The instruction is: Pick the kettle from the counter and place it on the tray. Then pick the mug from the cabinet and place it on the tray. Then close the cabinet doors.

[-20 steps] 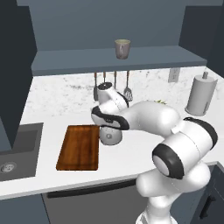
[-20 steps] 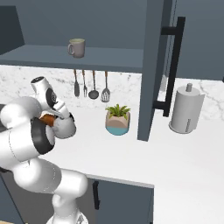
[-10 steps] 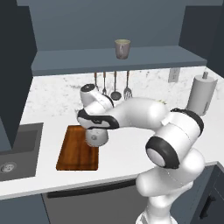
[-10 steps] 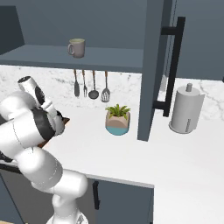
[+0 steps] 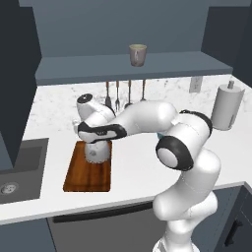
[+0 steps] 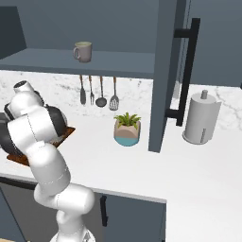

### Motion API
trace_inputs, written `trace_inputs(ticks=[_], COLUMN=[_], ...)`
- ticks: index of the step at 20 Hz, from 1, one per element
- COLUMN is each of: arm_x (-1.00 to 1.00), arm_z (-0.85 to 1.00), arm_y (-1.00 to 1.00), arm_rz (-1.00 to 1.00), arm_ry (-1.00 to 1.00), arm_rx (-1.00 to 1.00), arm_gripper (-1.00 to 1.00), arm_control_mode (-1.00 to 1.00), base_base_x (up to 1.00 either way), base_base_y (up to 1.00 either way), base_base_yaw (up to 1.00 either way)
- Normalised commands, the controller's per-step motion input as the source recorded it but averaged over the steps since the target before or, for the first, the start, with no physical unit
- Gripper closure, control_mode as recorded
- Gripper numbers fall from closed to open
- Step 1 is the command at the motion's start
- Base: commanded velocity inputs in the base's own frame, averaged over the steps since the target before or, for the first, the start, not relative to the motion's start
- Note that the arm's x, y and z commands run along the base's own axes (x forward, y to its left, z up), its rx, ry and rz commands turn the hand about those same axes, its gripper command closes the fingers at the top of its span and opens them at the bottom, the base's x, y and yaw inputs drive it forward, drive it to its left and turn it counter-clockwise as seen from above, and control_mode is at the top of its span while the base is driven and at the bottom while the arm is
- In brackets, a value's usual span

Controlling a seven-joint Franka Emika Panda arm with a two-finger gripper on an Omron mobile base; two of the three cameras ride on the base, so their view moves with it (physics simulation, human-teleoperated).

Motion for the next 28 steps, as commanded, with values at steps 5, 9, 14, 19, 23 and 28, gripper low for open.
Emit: trace_inputs(ticks=[5, 9, 14, 19, 23, 28], arm_x=[0.34, 0.23, 0.08, 0.00, -0.07, -0.30], arm_z=[-0.13, -0.20, -0.09, 0.00, -0.08, -0.02], arm_y=[0.27, 0.24, 0.08, 0.00, -0.03, -0.04], arm_rz=[-0.07, -0.06, -0.04, 0.00, 0.00, 0.00], arm_ry=[0.00, -0.02, -0.01, 0.00, 0.00, -0.03], arm_rx=[0.00, 0.00, 0.00, 0.00, 0.00, 0.00], arm_gripper=[1.00, 1.00, 1.00, -1.00, -1.00, -1.00], arm_control_mode=[-1.00, -1.00, -1.00, -1.00, -1.00, -1.00], base_base_x=[0.00, 0.00, 0.00, 0.00, 0.00, 0.00], base_base_y=[0.00, 0.00, 0.00, 0.00, 0.00, 0.00], base_base_yaw=[0.00, 0.00, 0.00, 0.00, 0.00, 0.00])
